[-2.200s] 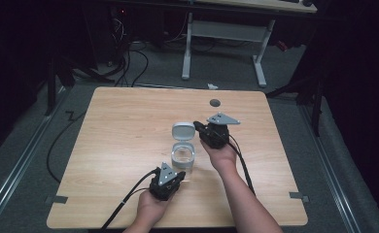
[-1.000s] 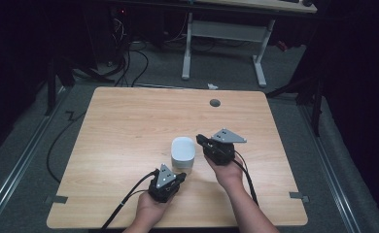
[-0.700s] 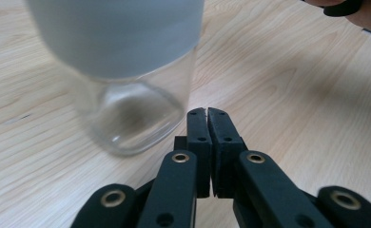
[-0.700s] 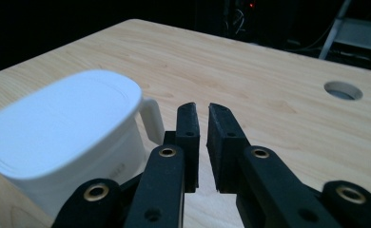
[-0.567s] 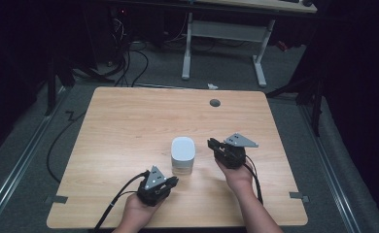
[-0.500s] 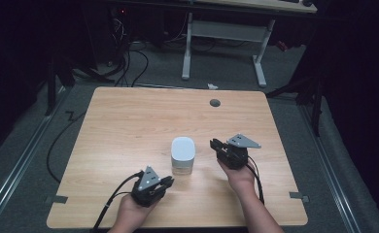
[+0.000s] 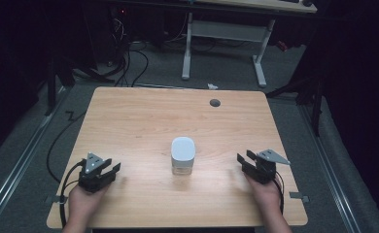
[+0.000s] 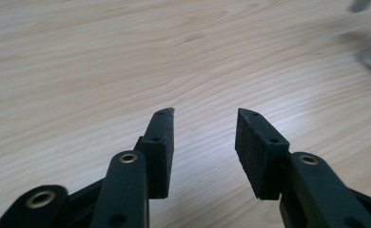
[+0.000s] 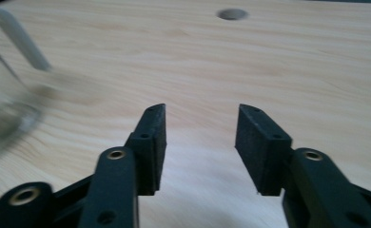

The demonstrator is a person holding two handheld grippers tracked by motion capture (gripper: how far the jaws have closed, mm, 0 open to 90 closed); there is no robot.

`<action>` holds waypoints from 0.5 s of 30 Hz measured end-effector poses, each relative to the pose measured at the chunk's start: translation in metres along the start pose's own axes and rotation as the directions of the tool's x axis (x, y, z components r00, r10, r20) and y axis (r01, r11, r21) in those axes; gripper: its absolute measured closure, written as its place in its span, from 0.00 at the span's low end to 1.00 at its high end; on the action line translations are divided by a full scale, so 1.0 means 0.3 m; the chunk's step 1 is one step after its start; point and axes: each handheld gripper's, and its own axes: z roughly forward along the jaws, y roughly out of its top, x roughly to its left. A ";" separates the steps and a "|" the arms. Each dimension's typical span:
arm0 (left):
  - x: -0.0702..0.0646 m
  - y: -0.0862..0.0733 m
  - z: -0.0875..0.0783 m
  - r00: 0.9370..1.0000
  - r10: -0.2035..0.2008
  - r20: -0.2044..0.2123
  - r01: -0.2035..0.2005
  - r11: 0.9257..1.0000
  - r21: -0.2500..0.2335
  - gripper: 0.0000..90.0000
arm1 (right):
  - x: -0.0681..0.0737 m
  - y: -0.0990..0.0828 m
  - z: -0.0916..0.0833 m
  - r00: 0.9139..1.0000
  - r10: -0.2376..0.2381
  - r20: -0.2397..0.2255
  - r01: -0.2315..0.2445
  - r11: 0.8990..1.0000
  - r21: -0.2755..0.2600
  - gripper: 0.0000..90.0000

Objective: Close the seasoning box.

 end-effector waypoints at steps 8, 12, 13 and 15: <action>0.031 -0.039 -0.094 1.000 0.000 -0.004 -0.001 0.999 -0.050 0.66 | 0.025 -0.107 -0.177 0.996 -0.035 0.083 0.037 0.999 -0.031 0.52; 0.017 -0.039 -0.104 1.000 -0.015 0.010 0.016 0.998 -0.059 0.65 | 0.029 -0.092 -0.161 0.996 -0.043 0.081 0.046 0.998 -0.036 0.52; 0.015 -0.045 -0.100 1.000 -0.017 0.011 0.017 0.998 -0.055 0.65 | 0.029 -0.092 -0.160 0.996 -0.035 0.079 0.038 0.998 -0.040 0.52; 0.013 -0.058 -0.087 1.000 -0.003 0.012 0.003 0.999 -0.034 0.65 | 0.027 -0.096 -0.157 0.997 -0.013 0.072 0.016 0.999 -0.040 0.52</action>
